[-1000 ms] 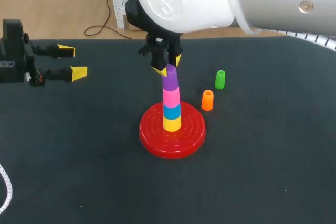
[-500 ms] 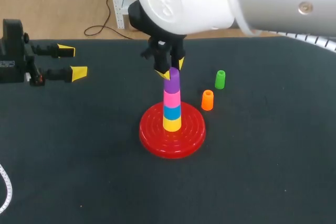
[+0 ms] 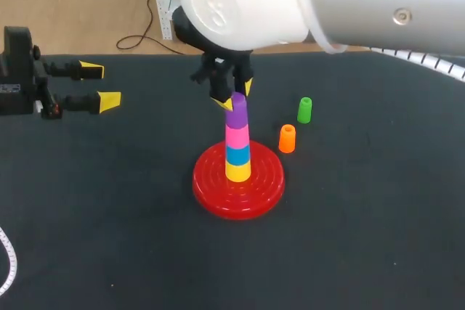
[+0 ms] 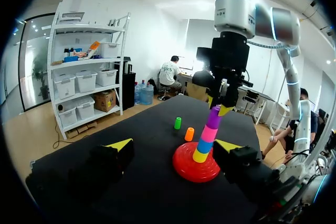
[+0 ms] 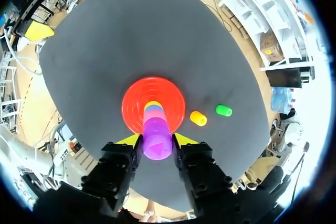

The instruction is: Pick up and stack the cylinders on the red base in this order: pink,purple,orange,green

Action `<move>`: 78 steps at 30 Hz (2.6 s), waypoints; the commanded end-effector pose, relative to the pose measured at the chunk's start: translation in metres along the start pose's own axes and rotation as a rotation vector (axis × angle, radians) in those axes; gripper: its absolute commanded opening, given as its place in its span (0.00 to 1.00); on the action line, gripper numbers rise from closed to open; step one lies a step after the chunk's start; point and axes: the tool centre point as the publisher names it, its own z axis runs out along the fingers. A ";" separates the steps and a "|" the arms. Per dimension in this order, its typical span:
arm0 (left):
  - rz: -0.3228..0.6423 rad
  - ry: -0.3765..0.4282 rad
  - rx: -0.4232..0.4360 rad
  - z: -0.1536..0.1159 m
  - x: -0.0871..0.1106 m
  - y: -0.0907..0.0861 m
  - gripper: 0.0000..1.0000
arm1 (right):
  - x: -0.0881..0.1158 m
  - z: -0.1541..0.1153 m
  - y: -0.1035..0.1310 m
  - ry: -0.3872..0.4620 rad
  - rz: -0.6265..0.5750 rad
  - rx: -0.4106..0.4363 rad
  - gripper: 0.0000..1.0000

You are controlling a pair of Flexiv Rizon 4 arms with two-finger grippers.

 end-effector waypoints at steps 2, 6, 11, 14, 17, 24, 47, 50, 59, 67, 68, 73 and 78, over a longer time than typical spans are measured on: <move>0.003 -0.008 -0.003 0.001 0.002 0.000 1.00 | 0.007 -0.020 -0.004 -0.041 0.011 0.002 1.00; 0.003 -0.008 -0.003 0.001 0.002 0.000 1.00 | 0.009 -0.040 -0.010 -0.080 0.025 0.014 1.00; 0.003 -0.008 -0.003 0.001 0.002 0.000 1.00 | 0.015 -0.056 -0.027 -0.111 0.074 0.026 1.00; 0.003 -0.008 -0.003 0.001 0.002 0.000 1.00 | 0.021 -0.052 -0.043 -0.091 0.129 0.032 1.00; 0.003 -0.008 -0.003 0.001 0.002 0.000 1.00 | 0.030 -0.042 -0.059 -0.065 0.181 0.037 1.00; 0.003 -0.008 -0.003 0.001 0.002 0.000 1.00 | 0.048 -0.010 -0.086 0.003 0.259 0.024 1.00; 0.003 -0.008 -0.003 0.001 0.002 0.000 1.00 | 0.059 0.058 -0.096 0.132 0.336 -0.044 1.00; 0.003 -0.008 -0.003 0.001 0.002 0.000 1.00 | 0.059 0.058 -0.096 0.132 0.336 -0.044 1.00; 0.003 -0.008 -0.003 0.001 0.002 0.000 1.00 | 0.058 0.077 -0.095 0.158 0.343 -0.052 1.00; 0.003 -0.008 -0.003 0.001 0.002 0.000 1.00 | 0.054 0.097 -0.120 0.117 0.411 -0.092 1.00; 0.003 -0.008 -0.003 0.001 0.002 0.000 1.00 | 0.054 0.098 -0.121 0.110 0.410 -0.088 1.00; 0.003 -0.008 -0.003 0.001 0.002 0.000 1.00 | 0.053 0.103 -0.121 0.075 0.363 -0.079 1.00; 0.003 -0.008 -0.003 0.001 0.002 0.000 1.00 | 0.052 0.108 -0.114 0.043 0.309 -0.091 1.00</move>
